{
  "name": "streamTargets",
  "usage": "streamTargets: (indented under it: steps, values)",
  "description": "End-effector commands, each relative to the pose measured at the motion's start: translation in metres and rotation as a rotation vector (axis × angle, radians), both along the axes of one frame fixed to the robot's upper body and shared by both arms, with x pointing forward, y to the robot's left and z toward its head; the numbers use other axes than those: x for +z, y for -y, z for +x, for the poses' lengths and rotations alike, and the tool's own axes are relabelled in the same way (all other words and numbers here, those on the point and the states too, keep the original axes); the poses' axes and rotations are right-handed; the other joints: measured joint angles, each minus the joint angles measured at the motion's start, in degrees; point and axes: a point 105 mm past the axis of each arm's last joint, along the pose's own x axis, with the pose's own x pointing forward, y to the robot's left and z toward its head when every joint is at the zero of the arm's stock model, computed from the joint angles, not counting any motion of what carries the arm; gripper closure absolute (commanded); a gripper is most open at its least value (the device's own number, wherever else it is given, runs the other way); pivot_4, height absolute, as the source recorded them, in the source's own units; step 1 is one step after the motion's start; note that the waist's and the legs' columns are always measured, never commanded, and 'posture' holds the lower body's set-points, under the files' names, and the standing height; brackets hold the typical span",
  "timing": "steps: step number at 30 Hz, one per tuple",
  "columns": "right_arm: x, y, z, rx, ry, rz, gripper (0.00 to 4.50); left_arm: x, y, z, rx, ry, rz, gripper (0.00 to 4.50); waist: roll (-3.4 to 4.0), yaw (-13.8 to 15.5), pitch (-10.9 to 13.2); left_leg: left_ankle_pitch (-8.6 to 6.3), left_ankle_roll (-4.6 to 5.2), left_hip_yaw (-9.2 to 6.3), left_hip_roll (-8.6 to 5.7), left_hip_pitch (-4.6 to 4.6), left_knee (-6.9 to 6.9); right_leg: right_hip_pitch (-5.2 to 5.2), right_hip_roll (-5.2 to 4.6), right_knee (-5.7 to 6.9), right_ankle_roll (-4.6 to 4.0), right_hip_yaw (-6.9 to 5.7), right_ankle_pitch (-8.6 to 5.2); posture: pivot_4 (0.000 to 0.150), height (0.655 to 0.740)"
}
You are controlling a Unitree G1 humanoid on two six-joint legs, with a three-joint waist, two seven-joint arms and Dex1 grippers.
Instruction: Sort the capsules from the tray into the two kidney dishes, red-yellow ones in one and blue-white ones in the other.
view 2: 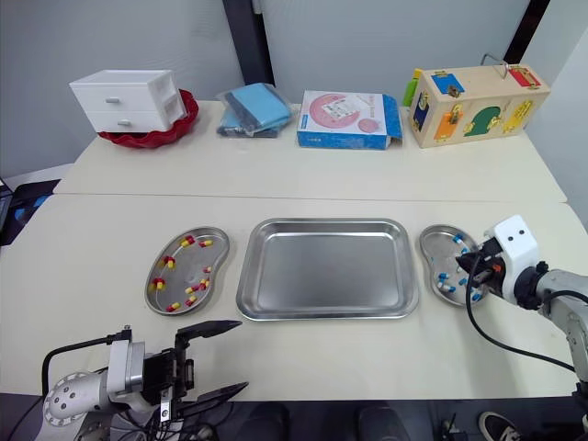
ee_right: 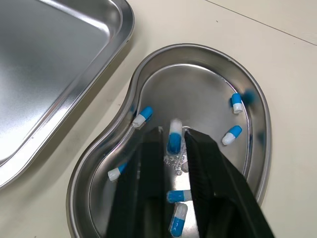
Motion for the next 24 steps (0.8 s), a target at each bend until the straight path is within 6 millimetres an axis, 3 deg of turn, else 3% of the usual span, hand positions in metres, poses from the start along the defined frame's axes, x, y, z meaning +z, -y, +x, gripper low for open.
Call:
streamTargets:
  steps: [1,10,13,17,21,24]
  values:
    - [0.009,0.004,0.0,-0.002,0.038,-0.019,2.73,0.001,-0.002,-0.003,0.003,0.014,-0.003,0.0,0.0,-0.01,0.0,0.0,0.0,0.0,0.0,0.0,0.0,0.0,0.0,0.0,0.0,0.0,0.0,0.15,0.74]
    - [0.014,0.008,-0.006,0.043,0.053,-0.025,0.03,-0.002,-0.004,0.0,0.035,-0.008,0.004,0.0,0.0,0.01,0.0,0.0,0.0,0.0,0.0,0.0,0.01,0.01,0.0,-0.01,0.0,0.0,0.0,0.15,0.74]
    - [0.018,0.015,-0.021,0.141,0.047,-0.04,0.03,0.001,-0.012,0.01,0.131,-0.053,0.008,0.0,0.03,0.36,0.02,0.0,0.0,0.0,-0.01,0.0,0.01,0.04,0.0,-0.02,0.0,-0.01,0.0,0.15,0.74]
    - [0.026,0.038,-0.038,0.254,0.047,-0.05,0.03,0.018,-0.04,0.03,0.325,-0.092,0.024,0.0,-0.02,0.8,0.04,0.0,0.0,-0.04,-0.01,0.1,0.04,0.17,0.0,-0.03,0.0,-0.06,0.0,0.15,0.74]
    - [0.027,0.054,-0.053,0.329,-0.015,-0.043,0.03,0.032,-0.074,0.036,0.462,-0.142,0.109,0.0,-0.02,0.78,0.04,0.0,0.0,-0.03,0.0,0.29,0.02,0.34,0.0,-0.04,0.01,-0.03,0.0,0.15,0.74]
    - [0.023,0.066,-0.062,0.356,-0.08,-0.082,0.03,0.042,-0.12,0.043,0.609,-0.21,0.183,0.0,0.01,0.65,0.06,0.0,0.0,0.0,0.0,0.32,0.01,0.36,0.0,-0.05,0.01,-0.02,-0.01,0.15,0.74]
